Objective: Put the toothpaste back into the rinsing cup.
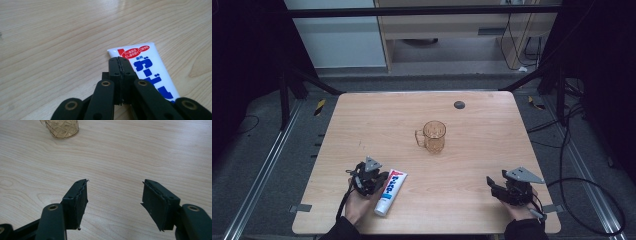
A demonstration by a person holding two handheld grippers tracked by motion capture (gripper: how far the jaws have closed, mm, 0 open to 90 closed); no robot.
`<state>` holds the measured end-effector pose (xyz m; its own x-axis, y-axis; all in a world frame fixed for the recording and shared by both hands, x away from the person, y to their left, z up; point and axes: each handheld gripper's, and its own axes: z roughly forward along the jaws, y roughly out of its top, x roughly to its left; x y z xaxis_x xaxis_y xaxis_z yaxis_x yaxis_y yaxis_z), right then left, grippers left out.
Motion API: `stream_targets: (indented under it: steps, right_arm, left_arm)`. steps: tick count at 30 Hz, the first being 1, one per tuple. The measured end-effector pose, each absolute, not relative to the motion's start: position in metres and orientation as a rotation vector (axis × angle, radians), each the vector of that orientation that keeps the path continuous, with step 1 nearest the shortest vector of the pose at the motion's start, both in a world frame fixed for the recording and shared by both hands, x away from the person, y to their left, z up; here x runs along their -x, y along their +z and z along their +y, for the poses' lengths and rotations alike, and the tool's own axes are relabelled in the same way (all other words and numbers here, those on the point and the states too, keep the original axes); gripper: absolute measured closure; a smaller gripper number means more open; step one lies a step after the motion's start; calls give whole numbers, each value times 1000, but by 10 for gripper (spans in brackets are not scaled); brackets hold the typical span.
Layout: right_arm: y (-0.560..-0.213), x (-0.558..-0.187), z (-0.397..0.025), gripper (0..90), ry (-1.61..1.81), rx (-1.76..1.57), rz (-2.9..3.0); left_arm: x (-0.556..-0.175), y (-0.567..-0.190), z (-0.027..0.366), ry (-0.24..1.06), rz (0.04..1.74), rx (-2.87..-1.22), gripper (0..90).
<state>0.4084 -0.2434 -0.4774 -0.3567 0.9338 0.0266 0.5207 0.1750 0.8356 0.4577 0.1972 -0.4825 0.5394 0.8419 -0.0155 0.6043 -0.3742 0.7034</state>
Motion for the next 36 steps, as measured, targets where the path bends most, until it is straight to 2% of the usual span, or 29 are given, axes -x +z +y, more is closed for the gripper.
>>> stream_targets:
  steps: [11,14,18,23,26,29,36]
  right_arm:
    - [-478,-409,-244,367,1073,-1352,1958]
    - [-477,-408,-244,367,1077,-1364,1957]
    - [-477,-408,-246,367,1074,-1361,1954]
    - [-478,-409,-248,365,1077,-1354,1952]
    - [-478,-408,-248,363,1080,-1358,1953]
    - [-478,-409,-249,352,1072,-1359,1951]
    - [-479,-410,-249,349,1059,-1372,1954]
  left_arm:
    - [-457,-482,192,436,1116,-2145,885]
    - [-456,-477,196,460,1122,-2133,834]
    - [-452,-465,202,523,1096,-2124,624]
    - [-449,-447,206,523,1090,-2107,427]
    - [-448,-442,206,499,1092,-2103,390]
    - [-446,-436,202,506,1077,-2111,284]
    - [-443,-425,193,440,1044,-2146,219]
